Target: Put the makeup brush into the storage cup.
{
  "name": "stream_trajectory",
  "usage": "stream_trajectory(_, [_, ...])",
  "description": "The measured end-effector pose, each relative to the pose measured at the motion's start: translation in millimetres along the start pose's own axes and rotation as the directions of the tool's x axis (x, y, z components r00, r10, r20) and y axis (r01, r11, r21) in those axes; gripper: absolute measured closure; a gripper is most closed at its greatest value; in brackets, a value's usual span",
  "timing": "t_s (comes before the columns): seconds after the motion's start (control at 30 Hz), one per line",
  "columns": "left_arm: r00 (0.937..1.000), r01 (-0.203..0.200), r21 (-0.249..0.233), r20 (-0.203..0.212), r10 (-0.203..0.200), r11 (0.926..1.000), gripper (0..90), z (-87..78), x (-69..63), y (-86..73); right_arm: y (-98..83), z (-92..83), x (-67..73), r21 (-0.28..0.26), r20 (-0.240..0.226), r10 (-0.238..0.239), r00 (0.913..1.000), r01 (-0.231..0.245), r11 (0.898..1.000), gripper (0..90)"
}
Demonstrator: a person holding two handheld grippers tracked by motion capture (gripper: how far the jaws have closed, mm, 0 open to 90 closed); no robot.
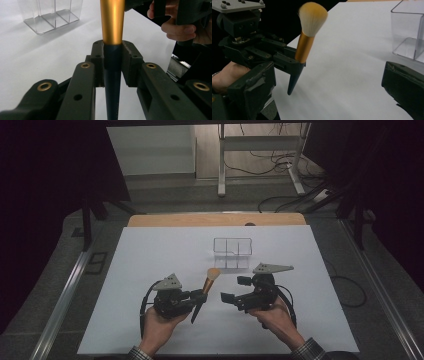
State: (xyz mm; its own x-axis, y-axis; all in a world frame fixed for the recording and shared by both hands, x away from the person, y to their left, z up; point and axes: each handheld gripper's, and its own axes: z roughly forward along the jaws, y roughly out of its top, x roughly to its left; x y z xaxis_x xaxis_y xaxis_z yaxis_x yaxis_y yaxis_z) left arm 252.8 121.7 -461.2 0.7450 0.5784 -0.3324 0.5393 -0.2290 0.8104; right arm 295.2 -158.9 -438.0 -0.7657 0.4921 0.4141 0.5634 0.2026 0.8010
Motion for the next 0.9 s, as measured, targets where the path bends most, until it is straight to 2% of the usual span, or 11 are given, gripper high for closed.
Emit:
stream_trajectory(0.37, [1.0000, -0.005, -0.008, 0.001, 0.005, 1.0000, 73.8, 0.7, -1.6, 0.1, 3.2, 12.4, 4.2, 0.002, -0.027, -0.007, 0.9996, 0.007, 1.000, 0.0])
stream_trajectory(0.57, [1.0000, -0.009, -0.010, 0.003, 0.009, 0.9999, 73.8, 1.2, -3.1, 0.4, 6.1, 18.5, 6.2, -0.006, -0.043, 0.011, 0.9990, -0.012, 1.000, 0.0])
stream_trajectory(0.9, [0.9997, -0.021, -0.008, 0.011, 0.021, 0.9998, 73.8, 5.5, -6.5, 1.3, 7.9, 27.7, 9.1, -0.008, -0.035, 0.010, 0.9993, -0.010, 1.000, 3.0])
